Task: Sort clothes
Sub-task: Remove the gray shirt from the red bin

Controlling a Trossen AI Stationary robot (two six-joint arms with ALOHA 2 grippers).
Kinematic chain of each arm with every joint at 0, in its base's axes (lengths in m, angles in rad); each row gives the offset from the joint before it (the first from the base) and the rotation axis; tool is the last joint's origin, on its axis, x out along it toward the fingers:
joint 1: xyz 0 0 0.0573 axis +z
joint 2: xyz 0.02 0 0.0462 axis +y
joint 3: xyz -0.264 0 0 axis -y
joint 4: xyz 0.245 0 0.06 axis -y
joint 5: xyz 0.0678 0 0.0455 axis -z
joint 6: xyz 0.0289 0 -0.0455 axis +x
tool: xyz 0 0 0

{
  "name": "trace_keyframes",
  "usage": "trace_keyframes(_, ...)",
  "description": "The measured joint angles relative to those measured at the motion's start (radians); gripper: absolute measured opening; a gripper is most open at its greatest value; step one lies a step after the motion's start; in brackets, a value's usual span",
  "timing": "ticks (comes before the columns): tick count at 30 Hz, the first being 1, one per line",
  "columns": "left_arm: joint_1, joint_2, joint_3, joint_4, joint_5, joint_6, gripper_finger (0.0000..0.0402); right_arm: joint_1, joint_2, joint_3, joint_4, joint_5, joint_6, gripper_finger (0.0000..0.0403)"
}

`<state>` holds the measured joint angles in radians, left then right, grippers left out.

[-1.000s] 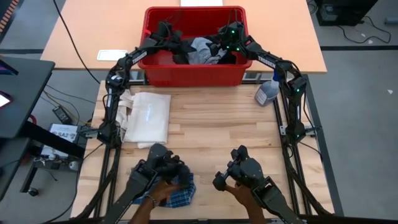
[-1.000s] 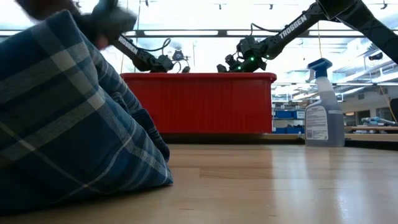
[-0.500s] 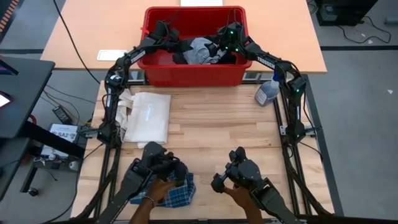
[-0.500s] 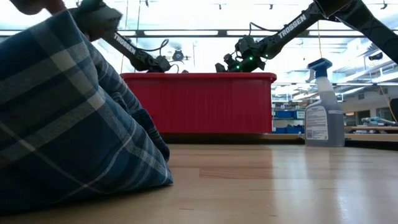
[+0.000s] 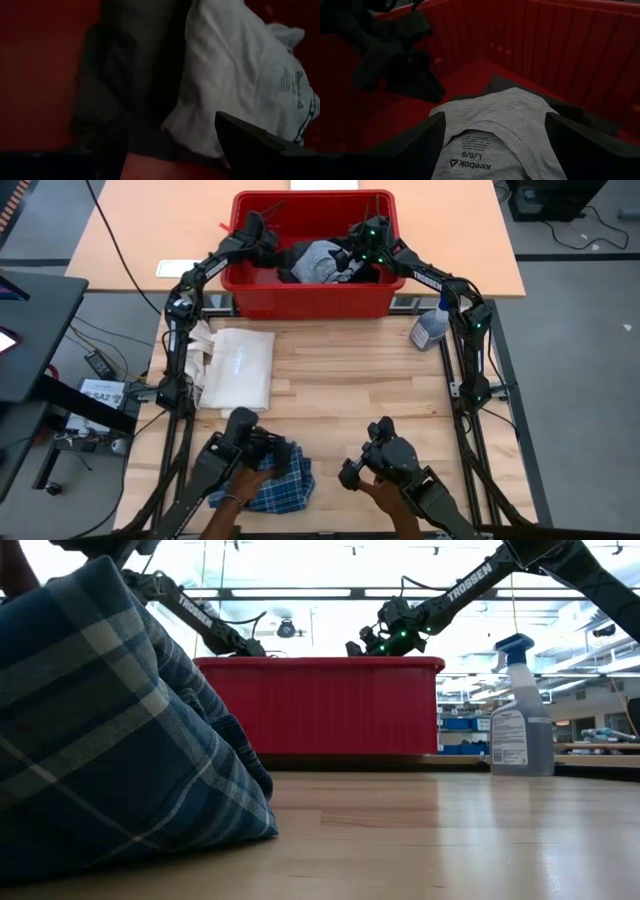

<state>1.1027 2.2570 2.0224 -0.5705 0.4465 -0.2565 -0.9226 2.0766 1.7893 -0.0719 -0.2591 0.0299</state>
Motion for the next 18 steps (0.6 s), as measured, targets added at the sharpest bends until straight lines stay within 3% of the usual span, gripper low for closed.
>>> trace_keyframes(11, -0.076, 0.034, 0.000, 0.006, -0.025, 0.042, 0.0279, 0.005, 0.000, 0.000, 0.011, 0.004, 0.023, 0.0349)
trace_keyframes(14, -0.083, 0.035, 0.000, 0.014, -0.073, 0.066, 0.0219, 0.013, 0.000, 0.000, 0.011, 0.004, 0.021, 0.0349)
trace_keyframes(18, -0.085, 0.032, -0.001, 0.046, -0.054, 0.062, 0.0073, 0.026, 0.000, 0.000, 0.011, -0.004, -0.012, 0.0349)
